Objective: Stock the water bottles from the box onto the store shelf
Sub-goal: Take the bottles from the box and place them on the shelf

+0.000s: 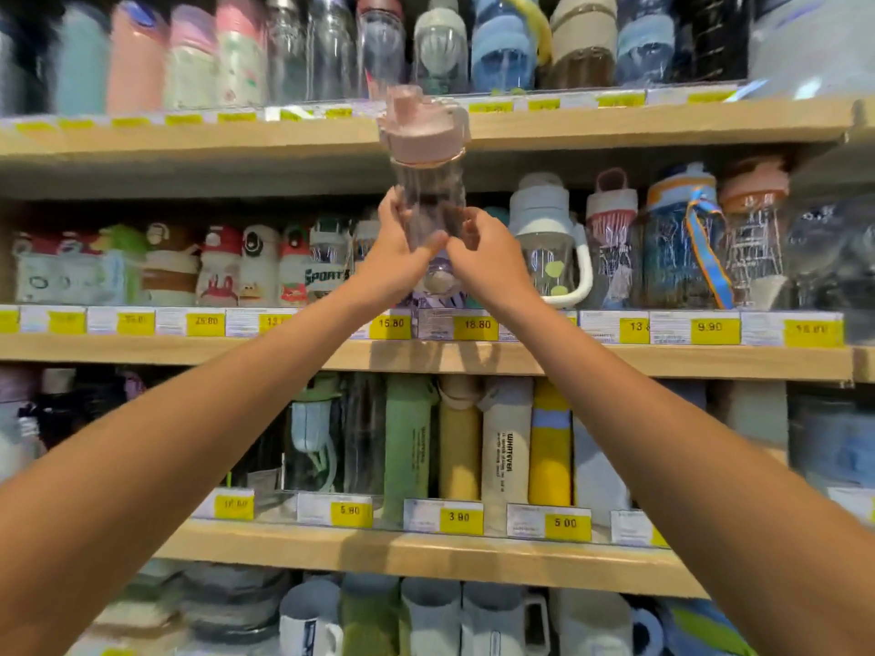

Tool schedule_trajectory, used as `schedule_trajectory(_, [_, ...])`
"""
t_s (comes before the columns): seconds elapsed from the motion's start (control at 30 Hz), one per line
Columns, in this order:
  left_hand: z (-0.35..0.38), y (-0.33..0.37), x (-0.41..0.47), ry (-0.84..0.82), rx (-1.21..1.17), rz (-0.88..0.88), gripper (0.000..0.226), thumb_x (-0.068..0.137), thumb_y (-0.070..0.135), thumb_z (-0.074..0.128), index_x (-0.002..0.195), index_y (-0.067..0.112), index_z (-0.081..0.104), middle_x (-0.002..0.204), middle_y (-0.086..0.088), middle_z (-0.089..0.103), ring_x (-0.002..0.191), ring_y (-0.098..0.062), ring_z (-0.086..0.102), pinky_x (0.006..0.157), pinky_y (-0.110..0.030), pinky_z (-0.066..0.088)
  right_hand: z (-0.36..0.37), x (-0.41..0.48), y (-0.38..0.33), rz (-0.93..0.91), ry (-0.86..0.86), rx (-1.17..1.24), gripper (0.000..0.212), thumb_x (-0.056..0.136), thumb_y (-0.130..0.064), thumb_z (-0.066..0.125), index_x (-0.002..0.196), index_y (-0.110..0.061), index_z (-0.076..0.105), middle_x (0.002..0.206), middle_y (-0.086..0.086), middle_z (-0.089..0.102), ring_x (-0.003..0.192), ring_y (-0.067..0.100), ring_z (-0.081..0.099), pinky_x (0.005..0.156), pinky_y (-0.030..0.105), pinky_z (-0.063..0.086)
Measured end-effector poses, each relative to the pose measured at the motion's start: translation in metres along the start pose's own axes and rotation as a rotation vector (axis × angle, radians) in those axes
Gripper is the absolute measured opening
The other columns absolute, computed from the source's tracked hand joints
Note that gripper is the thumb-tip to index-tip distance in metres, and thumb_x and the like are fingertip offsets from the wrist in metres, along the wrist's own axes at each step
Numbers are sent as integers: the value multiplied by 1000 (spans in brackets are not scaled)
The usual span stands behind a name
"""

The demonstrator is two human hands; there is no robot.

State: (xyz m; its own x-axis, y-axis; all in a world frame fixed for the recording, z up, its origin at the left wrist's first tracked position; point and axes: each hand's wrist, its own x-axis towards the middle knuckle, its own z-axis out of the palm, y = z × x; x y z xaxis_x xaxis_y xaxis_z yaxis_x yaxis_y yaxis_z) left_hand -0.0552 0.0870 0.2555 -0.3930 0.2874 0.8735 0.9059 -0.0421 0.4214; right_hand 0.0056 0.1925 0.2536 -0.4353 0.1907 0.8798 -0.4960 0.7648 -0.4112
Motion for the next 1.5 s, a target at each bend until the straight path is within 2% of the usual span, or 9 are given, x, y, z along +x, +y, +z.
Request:
schedule_trajectory(0.13, [11, -22, 7, -66, -20, -1, 67, 96, 7, 49, 144, 1, 2, 136, -11, 41, 120, -13, 48, 87, -2, 39, 5, -5, 8, 48, 5, -60, 29, 87, -10, 53, 116, -8, 56, 112, 7, 63, 104, 23, 58, 86, 34, 47])
schedule_trajectory(0.23, [20, -39, 11, -92, -14, -38, 70, 95, 15, 53, 144, 6, 4, 141, -11, 39, 130, -16, 42, 101, -19, 35, 10, -13, 17, 44, 25, -111, 29, 86, -10, 50, 115, -11, 55, 114, 7, 63, 106, 22, 57, 85, 33, 45])
schedule_trajectory(0.4, [23, -52, 15, -153, 123, -129, 66, 94, 29, 54, 139, 5, 13, 127, -8, 47, 110, -15, 49, 87, -23, 36, 16, -22, 23, 46, 29, -187, 32, 89, -5, 48, 121, -3, 54, 102, -1, 49, 94, 13, 45, 71, 19, 30])
schedule_trajectory(0.53, [20, -54, 27, -180, 211, -234, 68, 91, 42, 56, 135, 2, 23, 117, -5, 44, 111, -19, 47, 85, -27, 36, 24, -17, 29, 68, 62, -257, 25, 89, -8, 46, 110, -1, 56, 97, 6, 54, 89, 23, 49, 74, 32, 37])
schedule_trajectory(0.63, [19, -58, 36, -224, 229, -300, 85, 88, 52, 56, 142, -1, 18, 138, -10, 42, 123, -24, 47, 91, -31, 41, 26, -16, 31, 107, 67, -291, 27, 90, -10, 47, 112, 0, 58, 107, 13, 62, 98, 28, 55, 80, 35, 42])
schedule_trajectory(0.73, [20, -62, 41, -237, 264, -320, 88, 86, 56, 55, 145, 1, 22, 147, -12, 39, 129, -26, 45, 94, -31, 40, 28, -13, 33, 116, 41, -350, 17, 88, -12, 46, 96, -3, 58, 89, 10, 58, 82, 27, 53, 65, 32, 37])
schedule_trajectory(0.97, [25, -61, 40, -207, 325, -255, 63, 89, 53, 54, 129, 5, 49, 129, -12, 56, 112, -25, 56, 79, -31, 42, 25, -10, 32, 142, 55, -362, 21, 89, -13, 46, 92, 0, 62, 88, 10, 61, 84, 25, 54, 69, 35, 41])
schedule_trajectory(1.37, [30, -48, 34, -228, 312, -282, 58, 88, 54, 53, 120, 6, 54, 96, -3, 56, 86, -18, 54, 72, -33, 42, 12, -14, 25, 180, 119, -374, 21, 82, -11, 47, 65, 1, 52, 58, 7, 46, 61, 22, 38, 55, 32, 29])
schedule_trajectory(1.5, [29, -44, 29, -216, 311, -288, 37, 89, 52, 54, 81, 16, 50, 73, 3, 47, 80, -19, 50, 68, -31, 41, 11, -16, 29, 177, 126, -346, 28, 82, -12, 46, 88, 12, 60, 79, 25, 60, 68, 32, 45, 65, 42, 44])
